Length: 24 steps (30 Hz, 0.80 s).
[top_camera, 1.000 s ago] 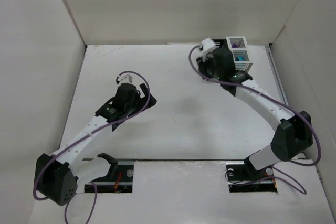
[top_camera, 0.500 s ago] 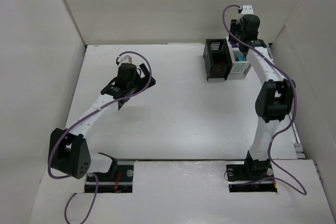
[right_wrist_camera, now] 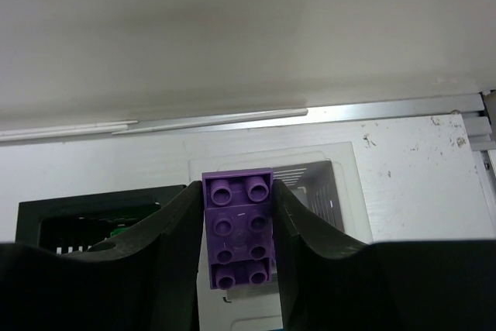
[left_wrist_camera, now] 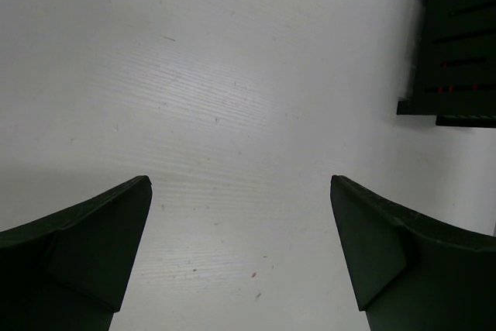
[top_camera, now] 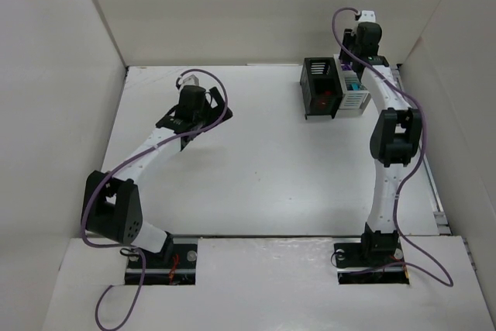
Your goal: Sort the legos into containers by color
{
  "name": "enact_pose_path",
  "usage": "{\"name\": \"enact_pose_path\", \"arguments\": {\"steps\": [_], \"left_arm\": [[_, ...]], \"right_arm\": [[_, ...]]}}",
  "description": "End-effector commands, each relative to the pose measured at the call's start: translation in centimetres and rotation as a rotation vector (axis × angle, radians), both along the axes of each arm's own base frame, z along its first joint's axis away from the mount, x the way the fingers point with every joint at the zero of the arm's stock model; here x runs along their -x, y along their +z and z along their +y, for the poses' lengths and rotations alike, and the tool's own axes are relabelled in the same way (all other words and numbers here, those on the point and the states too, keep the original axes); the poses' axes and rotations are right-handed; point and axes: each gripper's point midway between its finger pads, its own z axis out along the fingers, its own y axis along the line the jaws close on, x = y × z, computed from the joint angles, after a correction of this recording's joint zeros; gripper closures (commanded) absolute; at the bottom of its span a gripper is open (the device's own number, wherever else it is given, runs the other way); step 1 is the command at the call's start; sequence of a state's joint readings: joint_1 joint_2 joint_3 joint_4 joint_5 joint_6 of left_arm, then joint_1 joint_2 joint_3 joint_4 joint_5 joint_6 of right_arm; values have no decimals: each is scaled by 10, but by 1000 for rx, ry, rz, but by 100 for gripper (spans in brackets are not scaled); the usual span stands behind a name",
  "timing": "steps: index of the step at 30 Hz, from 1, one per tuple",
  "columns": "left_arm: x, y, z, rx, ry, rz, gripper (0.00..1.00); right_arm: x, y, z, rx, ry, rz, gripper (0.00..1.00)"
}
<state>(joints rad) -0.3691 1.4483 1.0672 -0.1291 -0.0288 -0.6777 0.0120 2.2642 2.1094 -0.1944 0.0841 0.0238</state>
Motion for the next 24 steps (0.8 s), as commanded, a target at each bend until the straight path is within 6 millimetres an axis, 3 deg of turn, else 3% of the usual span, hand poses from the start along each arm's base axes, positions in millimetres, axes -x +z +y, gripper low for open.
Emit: {"name": "enact_pose_path", "arguments": {"steps": [1, 4, 6, 9, 14, 15, 16, 17, 18, 19, 20, 21, 22, 23, 24], "left_arm": [[-14, 29, -5, 40, -2, -78, 0], [-14, 29, -5, 40, -2, -78, 0], [-14, 29, -5, 40, -2, -78, 0], [-11, 31, -4, 43, -2, -85, 0], [-5, 34, -2, 53, 3, -92, 0], [-2, 35, -1, 54, 3, -93, 0], [-1, 41, -1, 59, 3, -107, 0], [1, 36, 0, 56, 3, -97, 0], [4, 36, 1, 57, 3, -100, 0], [6, 44, 2, 64, 2, -119, 0], [9, 42, 3, 63, 2, -116, 0], [14, 38, 3, 65, -5, -107, 0], [16, 38, 4, 65, -5, -108, 0], [19, 42, 5, 70, -5, -120, 0], [20, 46, 6, 73, -5, -130, 0]], "right_arm": [[-10, 31, -8, -12, -22, -90, 68], [-9, 20, -9, -18, -34, -74, 55], [-5, 28, -9, -18, -34, -81, 36], [-2, 33, -15, -18, -43, -89, 24], [15, 71, -15, -18, -43, -140, 14], [20, 68, -14, -30, -46, -129, 5], [29, 87, -13, -54, -52, -157, 0], [36, 91, -13, -64, -55, -159, 0], [45, 79, -12, -79, -61, -129, 0], [52, 81, -14, -93, -81, -128, 0], [65, 100, -14, -119, -97, -157, 0], [76, 83, -18, -120, -127, -119, 0], [84, 81, -20, -128, -145, -113, 0], [99, 96, -19, -154, -151, -138, 0], [109, 93, -18, -162, -154, -129, 0]]}}
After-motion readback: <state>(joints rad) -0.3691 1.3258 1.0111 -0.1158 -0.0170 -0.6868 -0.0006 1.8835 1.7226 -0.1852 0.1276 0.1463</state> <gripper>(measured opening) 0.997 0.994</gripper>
